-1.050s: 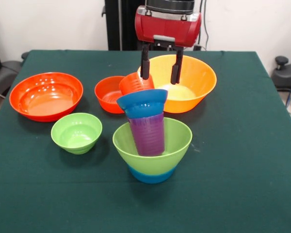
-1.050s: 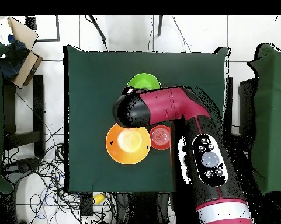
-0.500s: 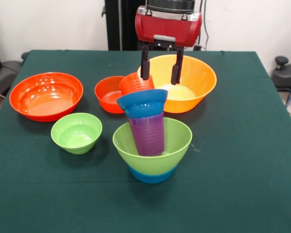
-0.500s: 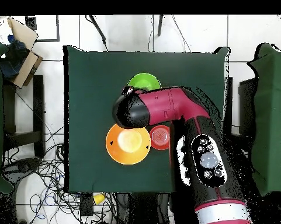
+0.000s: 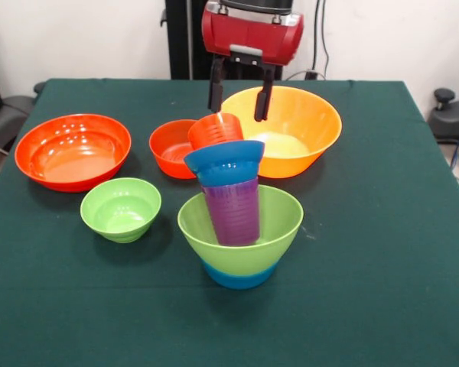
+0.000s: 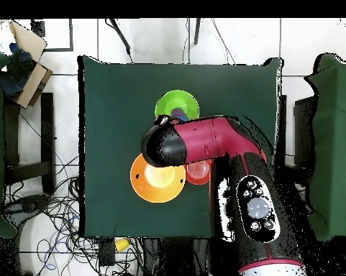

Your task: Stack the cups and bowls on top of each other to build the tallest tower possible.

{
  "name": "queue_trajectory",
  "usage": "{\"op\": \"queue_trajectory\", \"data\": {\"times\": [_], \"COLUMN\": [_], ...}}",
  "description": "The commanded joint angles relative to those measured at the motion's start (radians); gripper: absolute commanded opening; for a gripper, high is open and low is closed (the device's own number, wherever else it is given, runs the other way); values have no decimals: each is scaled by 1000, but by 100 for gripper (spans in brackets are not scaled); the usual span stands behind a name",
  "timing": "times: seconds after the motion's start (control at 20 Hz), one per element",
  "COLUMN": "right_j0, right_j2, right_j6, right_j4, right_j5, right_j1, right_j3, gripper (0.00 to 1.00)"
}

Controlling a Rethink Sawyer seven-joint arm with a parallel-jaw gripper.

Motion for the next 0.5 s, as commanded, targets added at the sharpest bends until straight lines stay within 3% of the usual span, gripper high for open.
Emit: {"op": "queue_trajectory", "data": {"times": [0.05, 0.5], "right_j0": [20, 16], "right_j2": [-43, -64], "right_j6": [-15, 2], "right_j4": [-76, -80], "right_j5": [-36, -127], "right_j1": [11, 10], "right_j3": [137, 207], "gripper": [100, 100]}}
